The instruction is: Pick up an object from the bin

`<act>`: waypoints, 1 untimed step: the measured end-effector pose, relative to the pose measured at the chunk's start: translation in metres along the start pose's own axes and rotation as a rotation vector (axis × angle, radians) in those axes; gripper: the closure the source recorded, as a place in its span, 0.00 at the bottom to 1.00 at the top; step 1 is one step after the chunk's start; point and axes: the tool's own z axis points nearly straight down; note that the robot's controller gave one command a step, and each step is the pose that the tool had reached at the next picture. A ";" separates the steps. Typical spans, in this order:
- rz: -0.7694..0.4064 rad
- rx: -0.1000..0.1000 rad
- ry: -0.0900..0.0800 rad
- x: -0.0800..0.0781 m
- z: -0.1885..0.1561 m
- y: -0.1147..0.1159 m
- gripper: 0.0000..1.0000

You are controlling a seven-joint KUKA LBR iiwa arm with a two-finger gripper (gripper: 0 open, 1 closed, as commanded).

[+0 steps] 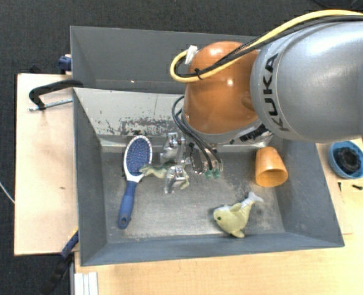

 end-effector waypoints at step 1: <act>-0.378 0.000 0.002 -0.017 -0.066 0.018 1.00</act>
Offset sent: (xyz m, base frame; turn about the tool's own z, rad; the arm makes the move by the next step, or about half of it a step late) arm 0.0129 0.0169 0.0627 -0.3761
